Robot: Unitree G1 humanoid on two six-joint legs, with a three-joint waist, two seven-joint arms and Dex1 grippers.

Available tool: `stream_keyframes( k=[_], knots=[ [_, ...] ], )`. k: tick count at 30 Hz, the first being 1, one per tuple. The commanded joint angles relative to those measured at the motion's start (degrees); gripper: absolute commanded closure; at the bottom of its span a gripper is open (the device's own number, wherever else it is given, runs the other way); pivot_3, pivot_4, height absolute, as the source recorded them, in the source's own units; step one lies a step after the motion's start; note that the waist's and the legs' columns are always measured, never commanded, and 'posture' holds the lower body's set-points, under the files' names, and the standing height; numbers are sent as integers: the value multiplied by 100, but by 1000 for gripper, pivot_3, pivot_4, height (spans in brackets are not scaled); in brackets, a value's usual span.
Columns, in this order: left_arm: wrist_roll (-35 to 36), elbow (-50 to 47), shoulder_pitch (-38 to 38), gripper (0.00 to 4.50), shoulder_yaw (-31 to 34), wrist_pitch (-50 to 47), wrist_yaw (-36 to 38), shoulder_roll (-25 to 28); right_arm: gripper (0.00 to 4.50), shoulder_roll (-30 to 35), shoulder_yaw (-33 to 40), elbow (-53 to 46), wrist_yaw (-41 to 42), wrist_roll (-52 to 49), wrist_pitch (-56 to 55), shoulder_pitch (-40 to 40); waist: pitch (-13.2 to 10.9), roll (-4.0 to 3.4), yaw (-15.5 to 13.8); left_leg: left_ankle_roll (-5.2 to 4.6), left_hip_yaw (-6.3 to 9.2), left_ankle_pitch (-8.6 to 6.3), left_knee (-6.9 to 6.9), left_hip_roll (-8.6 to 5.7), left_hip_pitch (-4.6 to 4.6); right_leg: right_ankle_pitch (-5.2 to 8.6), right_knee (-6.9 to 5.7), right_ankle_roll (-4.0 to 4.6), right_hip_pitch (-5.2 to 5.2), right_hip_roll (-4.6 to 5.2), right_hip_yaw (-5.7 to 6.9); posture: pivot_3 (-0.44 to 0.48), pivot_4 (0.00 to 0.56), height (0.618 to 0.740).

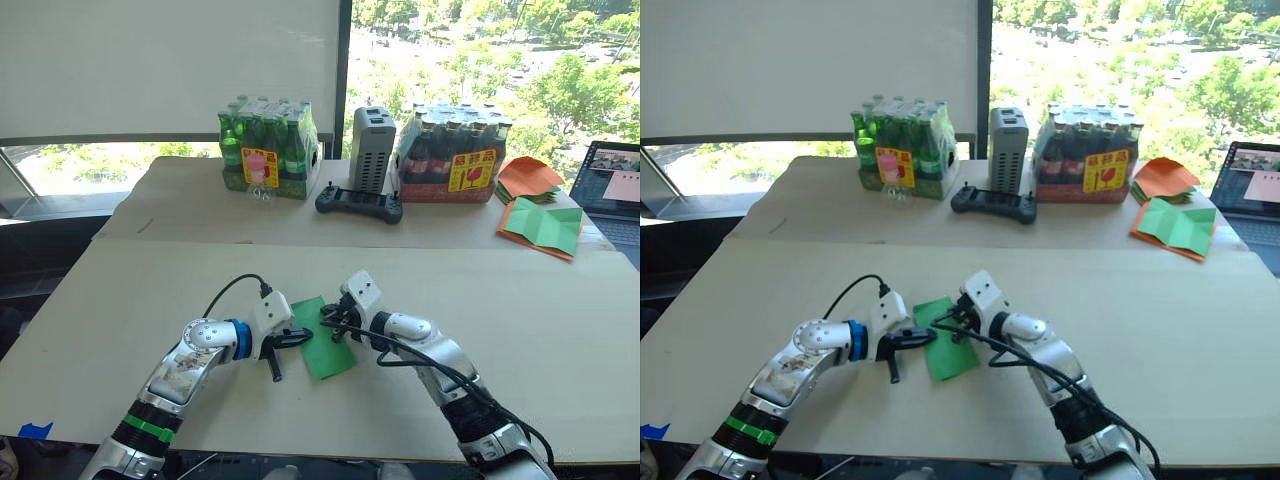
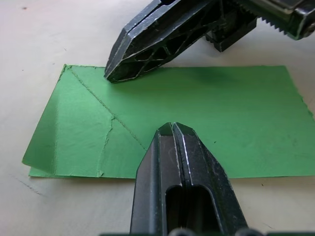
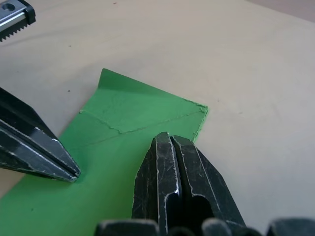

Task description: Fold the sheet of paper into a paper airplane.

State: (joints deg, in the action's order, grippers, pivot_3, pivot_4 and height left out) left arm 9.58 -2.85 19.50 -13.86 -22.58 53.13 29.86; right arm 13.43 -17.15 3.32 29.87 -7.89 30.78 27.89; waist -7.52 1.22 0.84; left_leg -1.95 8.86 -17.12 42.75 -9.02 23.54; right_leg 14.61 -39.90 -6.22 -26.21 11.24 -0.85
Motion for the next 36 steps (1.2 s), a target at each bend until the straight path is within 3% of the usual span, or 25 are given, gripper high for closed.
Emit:
stream_keyframes(
  k=[1, 20, 36],
  knots=[
    [-43, -67, -71, 4500, -94, -75, 30, 33, 4457, -143, 9, 257, -28, 121, -115, 184, 0, 0, 2, 0, 0, 0, 0, 0, 0, 0, 0, 0, -1, 0, 0, 0, 150, 675],
    [-35, -111, -85, 4500, -59, -115, 10, 46, 4457, -328, 125, 889, 32, 297, -442, 456, 0, -1, 7, 1, 1, 0, 0, -1, 1, 0, -7, 0, -4, 0, 0, 0, 150, 675],
    [-61, -53, -50, 4500, -67, -65, 74, 82, 4457, 123, 62, -447, 340, 169, 337, -461, 0, -1, -4, 0, 1, 0, -1, -1, 1, 0, -4, 0, -3, 1, 0, 0, 150, 675]
  ],
)
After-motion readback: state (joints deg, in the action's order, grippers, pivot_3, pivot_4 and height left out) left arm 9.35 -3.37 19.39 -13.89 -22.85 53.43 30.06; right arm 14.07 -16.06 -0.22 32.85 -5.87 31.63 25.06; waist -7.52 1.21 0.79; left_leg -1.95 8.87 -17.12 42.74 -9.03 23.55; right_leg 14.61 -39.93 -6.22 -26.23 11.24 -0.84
